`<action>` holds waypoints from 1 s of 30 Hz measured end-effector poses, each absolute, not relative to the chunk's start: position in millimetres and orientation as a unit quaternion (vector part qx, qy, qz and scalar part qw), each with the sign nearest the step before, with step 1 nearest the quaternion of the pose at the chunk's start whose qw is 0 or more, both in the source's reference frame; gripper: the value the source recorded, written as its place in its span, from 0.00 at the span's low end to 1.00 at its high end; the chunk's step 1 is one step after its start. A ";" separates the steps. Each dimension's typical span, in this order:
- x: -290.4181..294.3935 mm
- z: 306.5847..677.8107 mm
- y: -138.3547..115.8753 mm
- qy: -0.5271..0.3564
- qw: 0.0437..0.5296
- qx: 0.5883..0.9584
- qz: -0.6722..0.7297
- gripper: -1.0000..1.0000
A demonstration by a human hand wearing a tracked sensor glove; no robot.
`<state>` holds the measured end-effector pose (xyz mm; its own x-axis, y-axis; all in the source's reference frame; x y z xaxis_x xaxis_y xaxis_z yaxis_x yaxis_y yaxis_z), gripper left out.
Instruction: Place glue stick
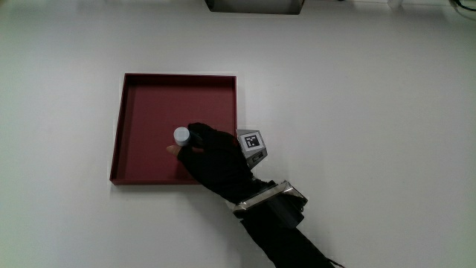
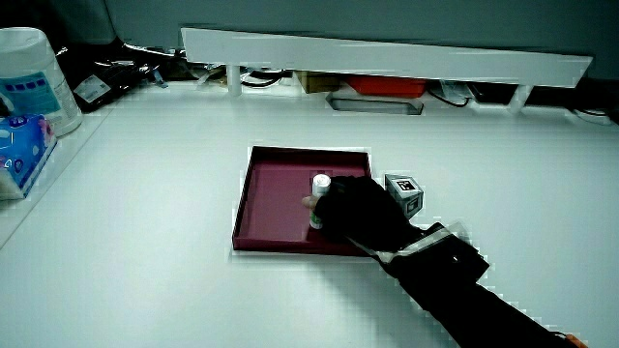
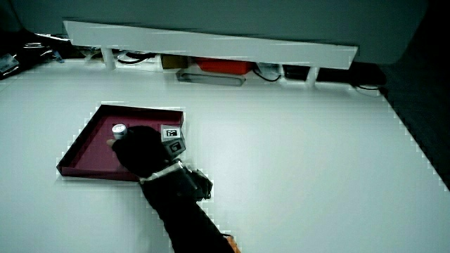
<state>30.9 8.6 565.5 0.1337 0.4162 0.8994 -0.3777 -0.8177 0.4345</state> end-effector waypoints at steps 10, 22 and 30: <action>34.8 563.0 9.6 0.015 0.300 0.688 0.661 0.30; 52.7 528.9 6.8 -0.053 0.307 0.709 0.632 0.07; 85.7 496.5 3.9 -0.143 0.366 0.714 0.580 0.00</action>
<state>85.7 3.9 496.5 0.2873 0.2198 0.9323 -0.6280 -0.6917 0.3566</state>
